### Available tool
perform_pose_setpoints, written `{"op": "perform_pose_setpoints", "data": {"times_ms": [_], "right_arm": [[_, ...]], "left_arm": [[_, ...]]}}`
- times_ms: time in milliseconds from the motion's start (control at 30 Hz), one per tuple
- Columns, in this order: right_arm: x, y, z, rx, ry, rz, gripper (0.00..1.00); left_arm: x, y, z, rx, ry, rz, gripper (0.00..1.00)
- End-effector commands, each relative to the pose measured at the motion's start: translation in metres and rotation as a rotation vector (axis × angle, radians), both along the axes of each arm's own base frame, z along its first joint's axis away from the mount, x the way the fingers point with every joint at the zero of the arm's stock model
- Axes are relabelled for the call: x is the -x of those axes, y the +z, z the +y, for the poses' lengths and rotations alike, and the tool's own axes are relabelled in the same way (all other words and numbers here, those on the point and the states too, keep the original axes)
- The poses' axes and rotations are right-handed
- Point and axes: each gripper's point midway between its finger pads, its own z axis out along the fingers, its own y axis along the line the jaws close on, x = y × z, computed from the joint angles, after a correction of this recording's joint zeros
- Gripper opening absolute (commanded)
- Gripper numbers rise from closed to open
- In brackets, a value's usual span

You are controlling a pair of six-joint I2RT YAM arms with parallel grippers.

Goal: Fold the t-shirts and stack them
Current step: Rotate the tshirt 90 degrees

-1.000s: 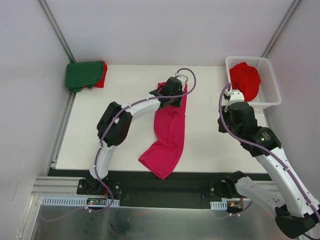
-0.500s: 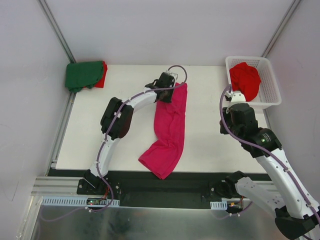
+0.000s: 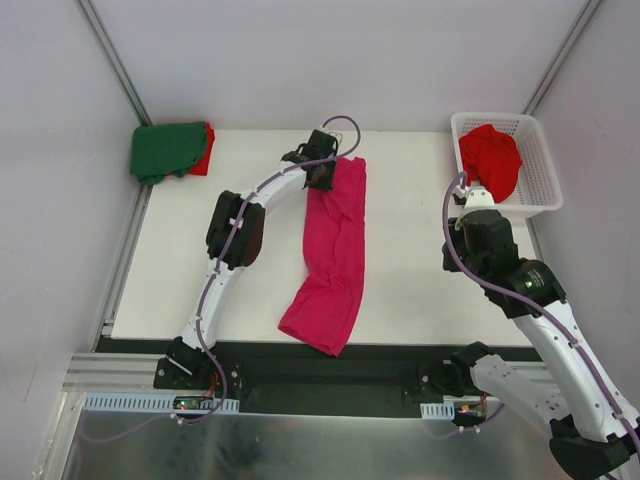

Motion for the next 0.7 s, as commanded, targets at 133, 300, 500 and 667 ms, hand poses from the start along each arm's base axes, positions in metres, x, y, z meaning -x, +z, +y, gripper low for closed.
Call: {"op": "perform_pose_setpoints", "data": {"times_ms": [133,300,500,667], "right_arm": [[0.006,0.005,-0.011,0.005,-0.045,-0.004,0.07],[0.007,0.004,-0.011,0.003,-0.044,-0.001,0.07],[0.006,0.001,-0.009,-0.007,-0.046,0.008,0.07],[0.005,-0.002,-0.006,-0.017,-0.040,0.015,0.07]], "left_arm": [[-0.029,0.008,0.039,0.060,0.091,0.045,0.00],[-0.037,0.017,0.053,0.098,0.113,0.047,0.00],[-0.031,0.058,0.043,0.159,0.068,0.008,0.00],[-0.020,0.085,0.027,0.213,0.011,-0.009,0.02]]}}
